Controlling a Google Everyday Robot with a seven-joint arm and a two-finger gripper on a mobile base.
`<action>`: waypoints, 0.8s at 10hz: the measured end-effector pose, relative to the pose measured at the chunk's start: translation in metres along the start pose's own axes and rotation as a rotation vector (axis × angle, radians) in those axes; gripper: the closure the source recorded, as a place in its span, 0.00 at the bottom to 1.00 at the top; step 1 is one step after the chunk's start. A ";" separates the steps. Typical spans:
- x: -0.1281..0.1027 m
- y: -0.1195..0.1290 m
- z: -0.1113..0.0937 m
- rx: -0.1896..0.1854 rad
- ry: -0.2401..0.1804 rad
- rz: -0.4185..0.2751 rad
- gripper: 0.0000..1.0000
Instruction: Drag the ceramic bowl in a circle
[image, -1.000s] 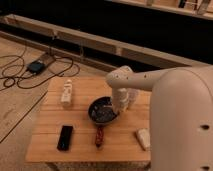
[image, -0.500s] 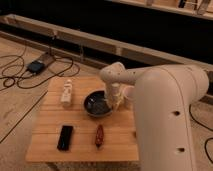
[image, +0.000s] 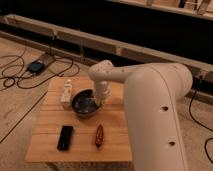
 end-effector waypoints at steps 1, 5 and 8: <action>0.013 0.013 -0.003 -0.022 0.009 -0.028 1.00; 0.056 0.018 -0.019 -0.063 0.042 -0.064 1.00; 0.076 -0.024 -0.023 -0.019 0.065 -0.017 1.00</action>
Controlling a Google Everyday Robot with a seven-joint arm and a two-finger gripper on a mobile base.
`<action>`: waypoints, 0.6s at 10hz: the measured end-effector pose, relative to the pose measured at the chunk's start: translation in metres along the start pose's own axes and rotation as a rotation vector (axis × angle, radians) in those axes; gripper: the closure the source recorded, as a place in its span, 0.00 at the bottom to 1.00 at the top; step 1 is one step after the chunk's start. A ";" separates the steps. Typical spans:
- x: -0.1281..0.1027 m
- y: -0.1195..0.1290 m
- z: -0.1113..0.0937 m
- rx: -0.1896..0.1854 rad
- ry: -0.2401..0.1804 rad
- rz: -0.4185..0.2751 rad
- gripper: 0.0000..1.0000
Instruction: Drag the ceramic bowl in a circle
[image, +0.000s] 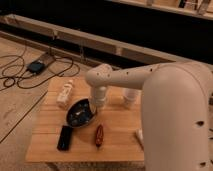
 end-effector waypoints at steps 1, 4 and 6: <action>0.003 -0.024 0.002 0.031 0.008 0.036 1.00; -0.006 -0.076 0.006 0.099 0.004 0.129 1.00; -0.019 -0.086 0.010 0.129 -0.004 0.155 1.00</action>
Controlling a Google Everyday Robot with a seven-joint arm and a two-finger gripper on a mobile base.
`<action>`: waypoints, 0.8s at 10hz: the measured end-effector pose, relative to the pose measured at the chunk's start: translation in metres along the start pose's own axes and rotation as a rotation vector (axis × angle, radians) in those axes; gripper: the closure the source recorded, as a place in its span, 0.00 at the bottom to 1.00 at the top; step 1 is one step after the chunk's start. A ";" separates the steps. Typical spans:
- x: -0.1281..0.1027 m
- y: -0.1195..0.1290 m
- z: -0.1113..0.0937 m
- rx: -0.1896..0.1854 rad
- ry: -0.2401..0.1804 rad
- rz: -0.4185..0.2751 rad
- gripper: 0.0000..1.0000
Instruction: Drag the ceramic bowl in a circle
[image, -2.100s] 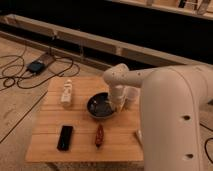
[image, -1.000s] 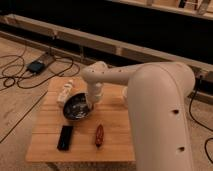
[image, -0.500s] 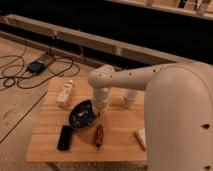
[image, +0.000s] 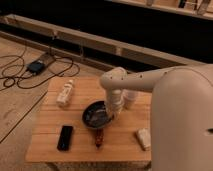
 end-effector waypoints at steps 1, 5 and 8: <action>-0.010 0.001 0.003 0.010 -0.006 0.012 1.00; -0.039 0.022 0.013 0.014 -0.019 0.023 1.00; -0.048 0.043 0.015 -0.001 -0.022 0.001 1.00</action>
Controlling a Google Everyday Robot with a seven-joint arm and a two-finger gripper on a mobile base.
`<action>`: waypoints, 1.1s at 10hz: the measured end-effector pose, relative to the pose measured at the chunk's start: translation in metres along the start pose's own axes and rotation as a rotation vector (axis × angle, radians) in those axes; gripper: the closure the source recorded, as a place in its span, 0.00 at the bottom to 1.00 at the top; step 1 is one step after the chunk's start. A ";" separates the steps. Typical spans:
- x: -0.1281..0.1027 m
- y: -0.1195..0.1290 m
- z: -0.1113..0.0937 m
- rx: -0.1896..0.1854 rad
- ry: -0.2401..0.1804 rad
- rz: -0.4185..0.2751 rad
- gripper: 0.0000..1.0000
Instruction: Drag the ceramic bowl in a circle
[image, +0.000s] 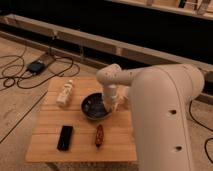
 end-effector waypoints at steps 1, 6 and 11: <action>-0.001 0.006 0.000 -0.006 -0.001 -0.009 1.00; -0.003 0.031 -0.002 -0.044 -0.001 -0.075 0.73; -0.006 0.039 -0.004 -0.075 -0.023 -0.108 0.23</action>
